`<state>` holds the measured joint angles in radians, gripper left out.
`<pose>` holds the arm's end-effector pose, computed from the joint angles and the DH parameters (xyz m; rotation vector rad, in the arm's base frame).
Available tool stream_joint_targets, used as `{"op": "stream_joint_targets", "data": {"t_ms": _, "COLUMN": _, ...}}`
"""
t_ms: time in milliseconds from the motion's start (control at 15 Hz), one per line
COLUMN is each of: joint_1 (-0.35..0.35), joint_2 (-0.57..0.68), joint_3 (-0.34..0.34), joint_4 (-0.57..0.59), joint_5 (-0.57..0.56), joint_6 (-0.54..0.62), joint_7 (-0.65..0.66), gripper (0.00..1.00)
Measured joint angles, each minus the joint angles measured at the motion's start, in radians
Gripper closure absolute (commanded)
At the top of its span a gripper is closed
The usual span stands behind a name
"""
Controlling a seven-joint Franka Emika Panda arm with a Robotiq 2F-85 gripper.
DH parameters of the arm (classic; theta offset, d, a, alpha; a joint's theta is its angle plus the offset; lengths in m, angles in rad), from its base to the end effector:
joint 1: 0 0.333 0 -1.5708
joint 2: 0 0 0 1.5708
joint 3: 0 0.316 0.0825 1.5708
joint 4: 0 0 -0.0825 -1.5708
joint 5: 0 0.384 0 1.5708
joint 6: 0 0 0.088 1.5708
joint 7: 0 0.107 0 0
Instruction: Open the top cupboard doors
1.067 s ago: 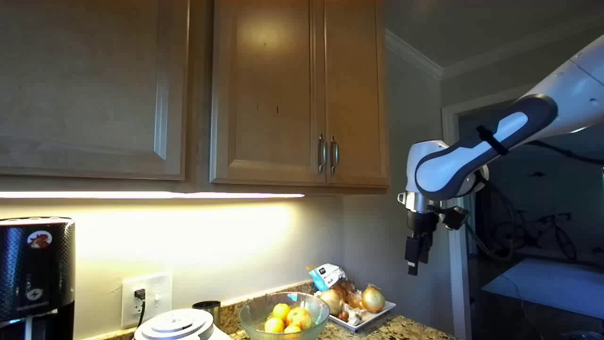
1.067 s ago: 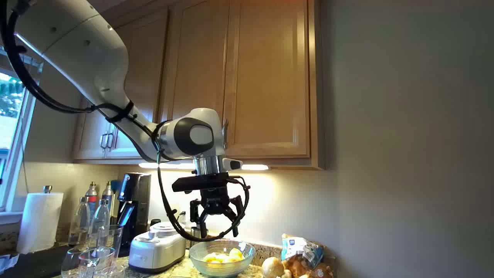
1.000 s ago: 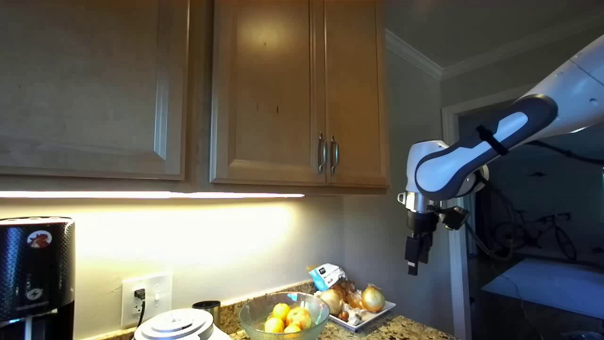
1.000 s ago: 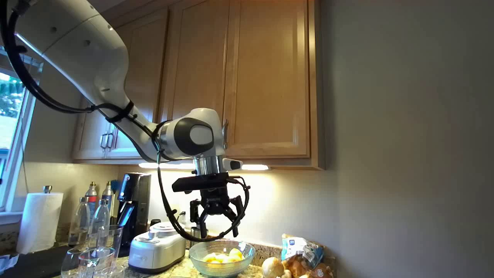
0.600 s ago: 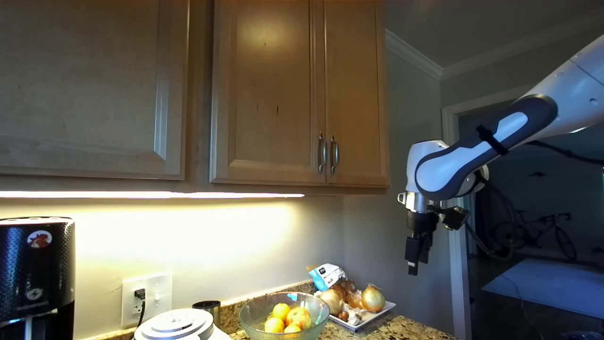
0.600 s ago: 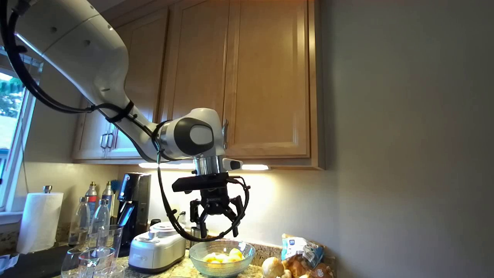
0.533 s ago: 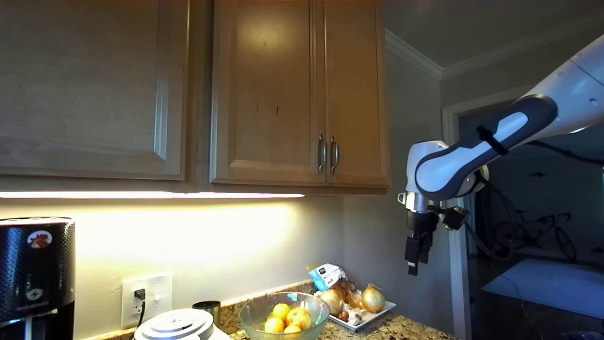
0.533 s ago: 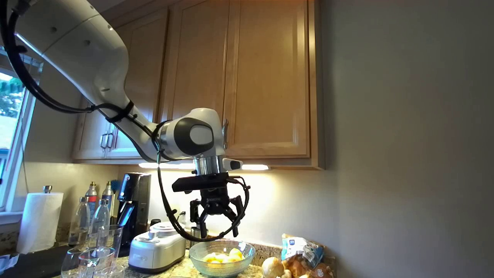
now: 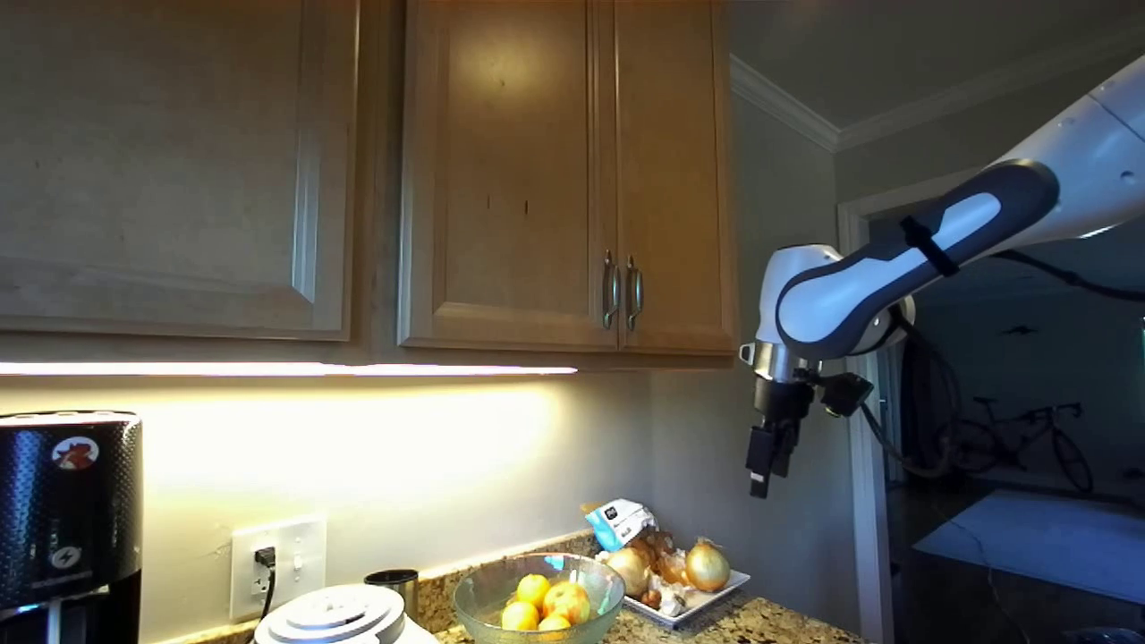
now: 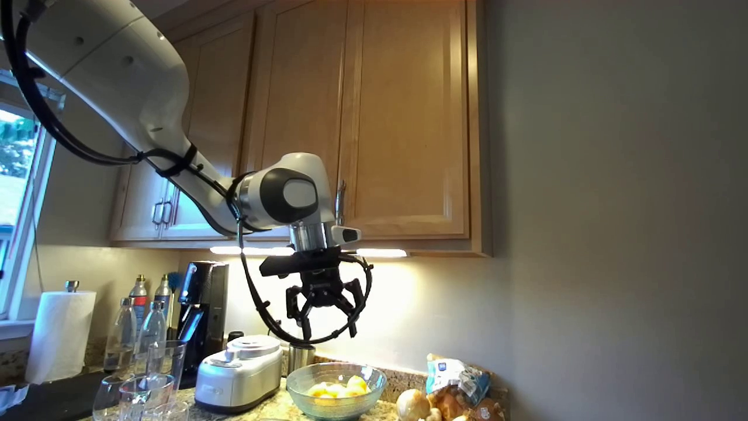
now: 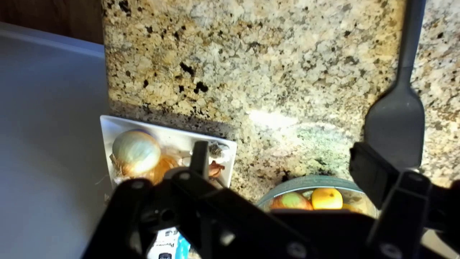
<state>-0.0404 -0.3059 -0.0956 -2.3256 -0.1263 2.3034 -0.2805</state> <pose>0.4749 -0.0700 0.4881 2.9660 0.3215 0.3925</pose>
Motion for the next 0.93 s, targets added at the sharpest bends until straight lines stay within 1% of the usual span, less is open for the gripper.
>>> {"op": "stream_joint_targets", "data": {"t_ms": 267, "joint_1": 0.004, "joint_2": -0.051, "joint_3": 0.008, "joint_4": 0.034, "joint_5": 0.028, "joint_6": 0.005, "joint_7": 0.000, "gripper": 0.00}}
{"op": "stream_joint_targets", "data": {"t_ms": 467, "joint_1": 0.004, "joint_2": -0.078, "joint_3": 0.013, "joint_4": 0.059, "joint_5": 0.037, "joint_6": 0.033, "joint_7": 0.013, "gripper": 0.00}}
{"op": "stream_joint_targets", "data": {"t_ms": 733, "joint_1": 0.007, "joint_2": -0.085, "joint_3": 0.021, "joint_4": 0.098, "joint_5": 0.068, "joint_6": 0.102, "joint_7": 0.031, "gripper": 0.00}}
{"op": "stream_joint_targets", "data": {"t_ms": 933, "joint_1": 0.011, "joint_2": -0.090, "joint_3": 0.032, "joint_4": 0.121, "joint_5": 0.081, "joint_6": 0.187, "joint_7": 0.061, "gripper": 0.00}}
